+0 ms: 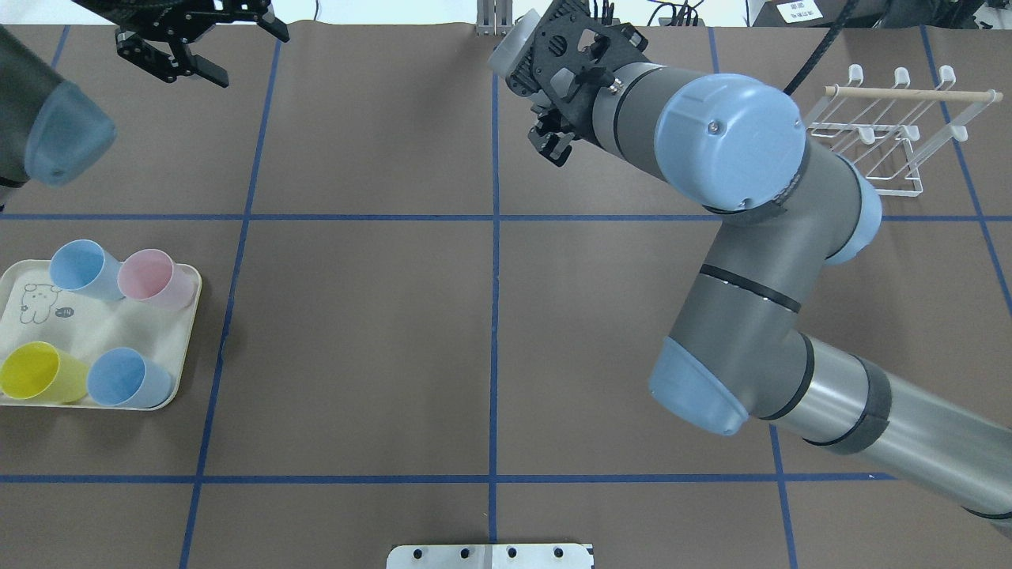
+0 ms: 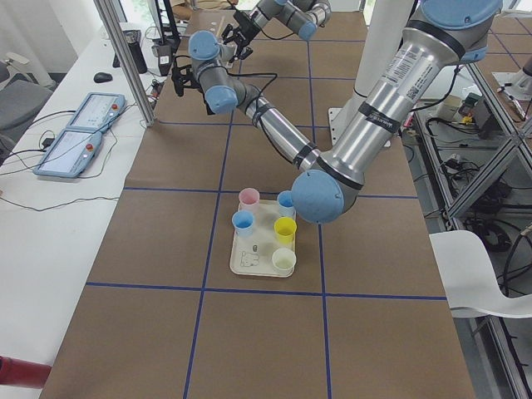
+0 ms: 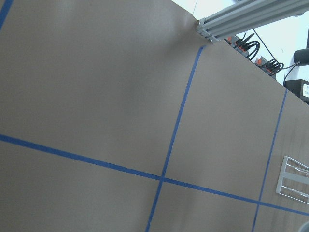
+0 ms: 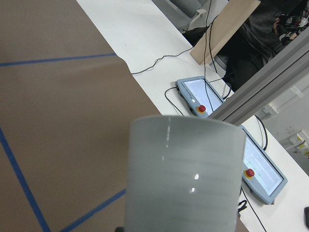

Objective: Transfer IKEA cup to right arm and place on rack

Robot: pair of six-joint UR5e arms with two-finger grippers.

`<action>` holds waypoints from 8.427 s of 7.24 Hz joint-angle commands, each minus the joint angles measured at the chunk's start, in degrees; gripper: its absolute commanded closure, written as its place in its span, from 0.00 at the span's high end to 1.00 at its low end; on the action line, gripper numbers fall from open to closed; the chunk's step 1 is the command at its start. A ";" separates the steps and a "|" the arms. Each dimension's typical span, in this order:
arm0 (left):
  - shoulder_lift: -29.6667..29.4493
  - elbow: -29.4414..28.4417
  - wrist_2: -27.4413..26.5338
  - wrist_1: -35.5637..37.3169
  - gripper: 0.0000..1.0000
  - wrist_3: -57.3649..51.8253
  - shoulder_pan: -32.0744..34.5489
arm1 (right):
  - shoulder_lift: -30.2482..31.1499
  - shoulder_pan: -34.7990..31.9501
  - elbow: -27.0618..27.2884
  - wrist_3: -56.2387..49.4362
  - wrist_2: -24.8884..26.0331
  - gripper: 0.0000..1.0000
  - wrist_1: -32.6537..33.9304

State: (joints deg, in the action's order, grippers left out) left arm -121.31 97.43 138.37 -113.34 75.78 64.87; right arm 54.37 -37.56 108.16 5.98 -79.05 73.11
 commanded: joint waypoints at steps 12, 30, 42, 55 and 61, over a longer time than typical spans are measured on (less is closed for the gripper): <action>8.72 -0.13 -0.56 0.05 1.00 -15.22 3.94 | 30.70 -17.40 9.46 -98.24 15.37 0.19 13.63; 8.02 -0.49 -0.56 -0.04 1.00 -14.96 3.77 | 27.45 -9.28 -7.96 -97.21 28.86 0.22 6.78; 7.85 -0.66 -1.00 -0.04 1.00 -14.96 2.89 | 26.84 -9.20 -14.39 -97.47 29.56 0.53 -2.01; 21.96 6.02 -6.86 -0.04 1.00 -43.12 7.19 | 24.90 -9.64 -0.25 -46.46 8.79 0.91 -1.83; 33.94 6.55 -14.69 -0.56 1.00 -49.85 6.49 | 13.85 -9.90 1.08 19.09 -16.99 0.99 -1.22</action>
State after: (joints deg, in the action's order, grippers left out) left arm -88.74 103.94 125.83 -113.82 25.94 71.74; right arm 71.03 -47.37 109.31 14.00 -91.24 71.45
